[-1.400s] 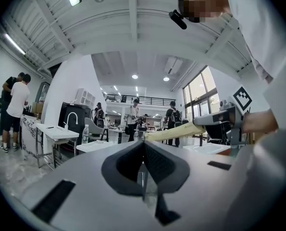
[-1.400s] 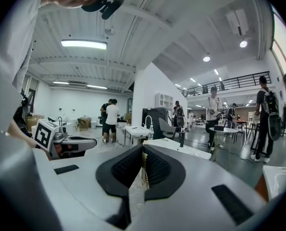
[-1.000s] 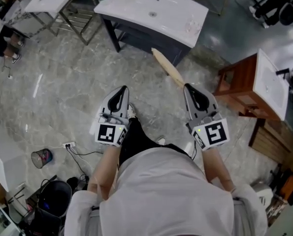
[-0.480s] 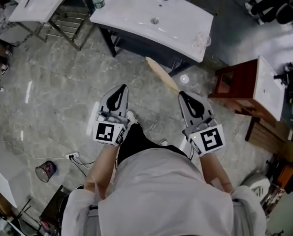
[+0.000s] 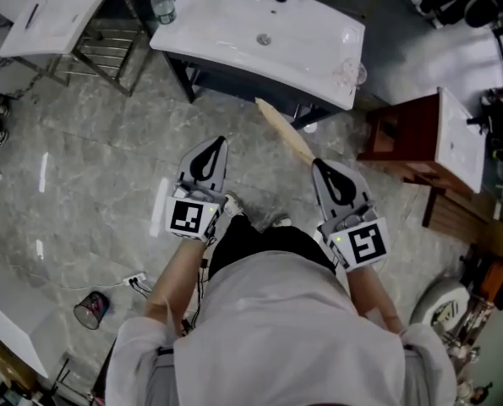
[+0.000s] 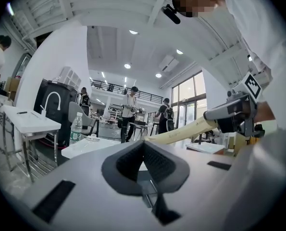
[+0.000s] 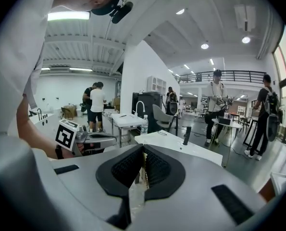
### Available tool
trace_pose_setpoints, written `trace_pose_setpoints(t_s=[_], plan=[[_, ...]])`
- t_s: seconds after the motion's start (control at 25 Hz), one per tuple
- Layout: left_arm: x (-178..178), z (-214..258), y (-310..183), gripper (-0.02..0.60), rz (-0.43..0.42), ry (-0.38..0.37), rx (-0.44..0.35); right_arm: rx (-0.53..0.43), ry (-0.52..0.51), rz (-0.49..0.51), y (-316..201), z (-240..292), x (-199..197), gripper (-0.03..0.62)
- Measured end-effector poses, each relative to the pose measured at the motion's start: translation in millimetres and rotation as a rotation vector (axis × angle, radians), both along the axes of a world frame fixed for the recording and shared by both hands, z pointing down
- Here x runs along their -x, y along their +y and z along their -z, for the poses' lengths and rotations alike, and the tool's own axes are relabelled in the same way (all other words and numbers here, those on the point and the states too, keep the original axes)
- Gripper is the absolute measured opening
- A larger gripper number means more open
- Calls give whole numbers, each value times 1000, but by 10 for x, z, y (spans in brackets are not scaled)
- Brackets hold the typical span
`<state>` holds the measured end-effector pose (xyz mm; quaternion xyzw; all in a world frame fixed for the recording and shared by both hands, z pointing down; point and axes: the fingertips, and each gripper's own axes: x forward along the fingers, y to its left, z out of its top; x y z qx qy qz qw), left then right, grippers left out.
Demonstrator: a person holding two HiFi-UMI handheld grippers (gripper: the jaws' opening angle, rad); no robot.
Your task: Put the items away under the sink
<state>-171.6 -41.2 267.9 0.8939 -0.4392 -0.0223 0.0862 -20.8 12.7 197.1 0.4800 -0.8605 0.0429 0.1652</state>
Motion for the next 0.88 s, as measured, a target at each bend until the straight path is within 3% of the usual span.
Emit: trace_pose_setpoints(t_s=[0.28,0.44,0.64,0.88], plan=[[-120,73,-81,3,-4,14,-16,-7,-5,-14,-111,34,-67,34],[-121,103,-131,3,31,28,-4,-11,-5,8,-211,33,-110,34],[-264,129,-157,3,82,-9,-2,-33,-33,56,-321,1,-294,34],[-492,162,-388,3,143,-8,-53,-23,-23,126,-518,-239,-576,34]])
